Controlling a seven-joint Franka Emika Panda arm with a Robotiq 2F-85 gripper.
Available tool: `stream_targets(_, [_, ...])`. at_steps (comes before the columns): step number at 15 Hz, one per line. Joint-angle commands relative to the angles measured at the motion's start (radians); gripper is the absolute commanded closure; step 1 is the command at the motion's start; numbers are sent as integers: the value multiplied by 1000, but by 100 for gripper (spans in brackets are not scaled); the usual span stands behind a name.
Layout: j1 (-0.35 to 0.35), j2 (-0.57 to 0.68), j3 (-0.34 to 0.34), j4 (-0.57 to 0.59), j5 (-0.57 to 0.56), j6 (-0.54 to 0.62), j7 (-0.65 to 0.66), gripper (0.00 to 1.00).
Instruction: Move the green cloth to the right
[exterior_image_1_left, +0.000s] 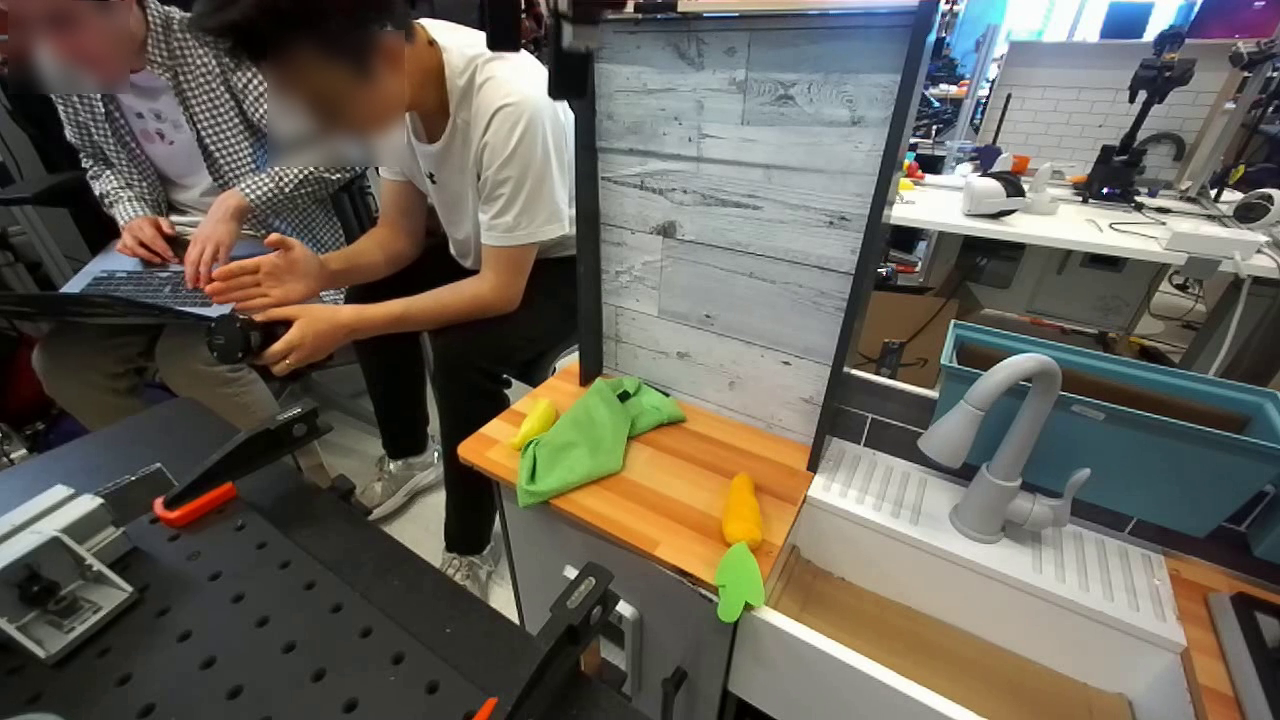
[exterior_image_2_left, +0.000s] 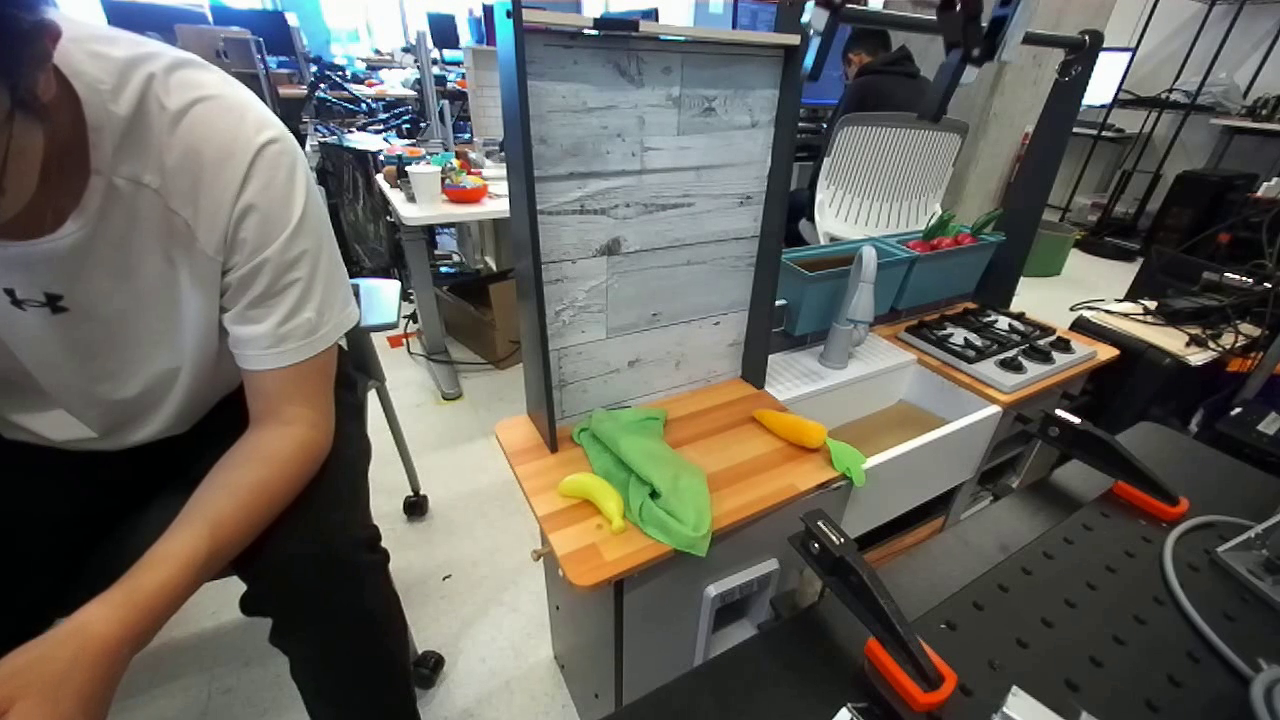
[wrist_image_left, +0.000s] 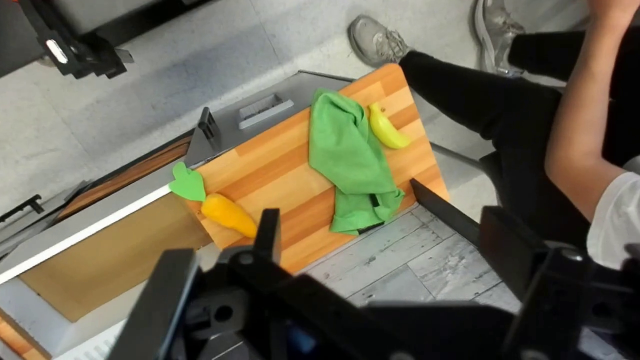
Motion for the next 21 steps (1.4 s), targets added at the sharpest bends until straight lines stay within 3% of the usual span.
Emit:
stream_targets(1, [14, 149, 5, 33, 111, 144, -27, 0])
stream_targets(5, [17, 325, 34, 100, 166, 251, -11, 0])
stream_targets(11, [38, 591, 64, 280, 135, 299, 95, 0])
stream_targets(21, [106, 965, 3, 620, 94, 291, 298, 0])
